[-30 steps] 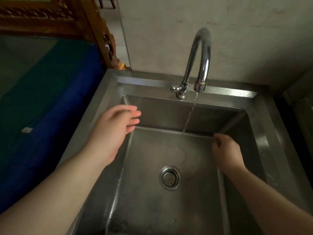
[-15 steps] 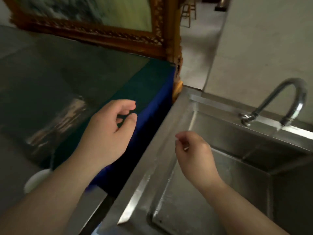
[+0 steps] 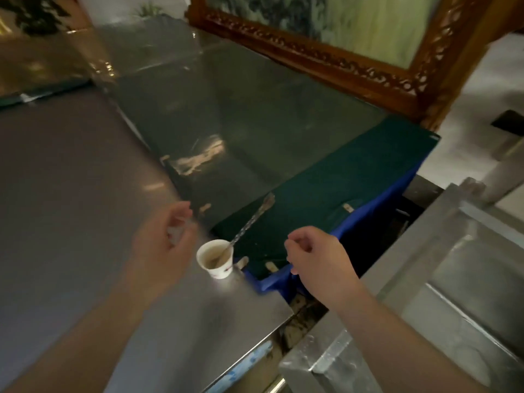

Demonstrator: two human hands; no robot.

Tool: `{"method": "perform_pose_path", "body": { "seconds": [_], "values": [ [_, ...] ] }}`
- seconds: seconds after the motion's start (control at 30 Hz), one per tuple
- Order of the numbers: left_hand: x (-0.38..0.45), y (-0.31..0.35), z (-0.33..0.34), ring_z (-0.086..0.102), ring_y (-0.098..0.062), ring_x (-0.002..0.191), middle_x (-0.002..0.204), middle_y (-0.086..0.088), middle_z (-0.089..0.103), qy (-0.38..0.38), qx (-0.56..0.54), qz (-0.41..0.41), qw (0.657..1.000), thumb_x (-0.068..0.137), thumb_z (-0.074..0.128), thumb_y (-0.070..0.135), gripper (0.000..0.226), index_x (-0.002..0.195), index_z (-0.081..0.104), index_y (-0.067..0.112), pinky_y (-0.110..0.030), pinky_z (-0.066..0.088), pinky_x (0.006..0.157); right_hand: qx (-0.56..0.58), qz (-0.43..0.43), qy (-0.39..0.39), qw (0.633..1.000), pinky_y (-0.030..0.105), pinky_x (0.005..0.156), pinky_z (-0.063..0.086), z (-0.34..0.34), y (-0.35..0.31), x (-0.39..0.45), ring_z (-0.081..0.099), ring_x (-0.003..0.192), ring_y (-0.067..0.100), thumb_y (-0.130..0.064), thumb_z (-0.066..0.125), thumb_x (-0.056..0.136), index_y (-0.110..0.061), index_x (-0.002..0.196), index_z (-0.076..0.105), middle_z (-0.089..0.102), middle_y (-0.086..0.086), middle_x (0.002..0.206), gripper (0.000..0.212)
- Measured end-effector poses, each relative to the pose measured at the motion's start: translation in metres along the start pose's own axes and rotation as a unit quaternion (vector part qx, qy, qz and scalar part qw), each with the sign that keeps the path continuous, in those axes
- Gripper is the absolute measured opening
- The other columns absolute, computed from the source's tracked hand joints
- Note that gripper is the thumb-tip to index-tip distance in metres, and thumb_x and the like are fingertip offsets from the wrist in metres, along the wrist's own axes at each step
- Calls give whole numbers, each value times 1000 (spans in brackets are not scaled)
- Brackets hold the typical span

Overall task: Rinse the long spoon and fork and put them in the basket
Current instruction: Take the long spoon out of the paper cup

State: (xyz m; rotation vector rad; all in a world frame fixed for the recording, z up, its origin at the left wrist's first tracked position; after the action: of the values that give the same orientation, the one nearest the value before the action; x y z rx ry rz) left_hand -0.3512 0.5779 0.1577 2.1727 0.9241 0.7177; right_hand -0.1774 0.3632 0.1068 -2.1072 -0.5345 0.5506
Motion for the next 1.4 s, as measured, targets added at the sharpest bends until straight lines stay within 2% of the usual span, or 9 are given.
{"method": "perform_pose_path", "body": {
  "seconds": [0.1,0.17,0.23,0.4,0.57,0.67,0.9,1.13,1.4],
  "values": [
    [-6,-50,36,56,-25,111,118,2,54,-88,53,-57,993,81,72,33,54,129,53,16,-41,47,92,47,56,-23,997,21,50,53,31,0,24,69,60,13,-32,60,94,-21,95,65,72,-2,81,13],
    [-10,-72,58,50,-21,118,131,1,49,-156,91,-63,981,70,77,51,80,136,47,15,-36,41,98,66,74,-16,995,17,40,46,48,-1,40,63,46,2,-37,62,93,-19,98,64,72,-1,83,19],
    [-12,-85,75,47,-17,120,135,4,45,-199,114,-67,971,64,77,58,91,139,43,18,-29,39,93,66,70,-7,995,21,45,48,57,-4,54,63,44,-1,-42,61,92,-18,97,64,72,-3,81,25],
    [-6,-93,89,56,-13,104,117,7,51,-206,99,-51,972,60,81,50,71,121,57,26,-24,39,78,81,65,13,995,28,51,51,72,-4,69,66,45,2,-36,54,97,-18,81,63,73,-1,74,26],
    [-2,-105,93,59,-19,103,117,1,52,-212,82,-55,972,64,81,42,69,125,59,19,-37,49,89,60,51,8,997,29,55,55,78,-7,70,69,50,3,-31,50,97,-20,80,63,73,-8,67,25],
    [-2,-108,96,57,-17,97,113,4,51,-209,92,-43,973,65,81,42,68,125,59,20,-29,46,82,60,37,2,998,27,55,55,80,-10,68,70,52,2,-32,50,98,-21,81,63,73,-15,68,24],
    [-4,-110,96,54,-10,91,108,9,48,-203,104,-19,973,67,80,43,66,127,57,26,-20,40,73,137,83,19,987,34,66,63,77,9,60,74,61,13,-23,49,99,-18,82,65,76,-3,70,24],
    [-3,-110,96,54,-10,91,110,8,49,-206,105,-16,973,67,80,42,66,128,58,27,-21,45,76,241,136,41,960,24,56,60,72,25,50,75,63,18,-19,50,100,-9,88,67,76,4,73,24],
    [-3,-112,96,57,-9,93,113,9,49,-206,108,-24,972,64,81,45,66,124,57,29,-30,51,82,281,145,72,946,34,65,62,57,29,38,76,67,21,-18,50,101,-10,83,67,77,5,73,26]
  ]
}}
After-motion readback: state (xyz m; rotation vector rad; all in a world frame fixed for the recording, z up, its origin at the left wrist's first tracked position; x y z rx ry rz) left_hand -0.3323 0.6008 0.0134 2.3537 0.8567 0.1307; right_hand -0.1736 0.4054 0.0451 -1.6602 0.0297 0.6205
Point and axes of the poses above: each hand's wrist, its own x-axis towards the middle knuckle, its own z-axis out of the palm, y = z × x, the point moved 9 cm from there along x, towards the middle knuckle
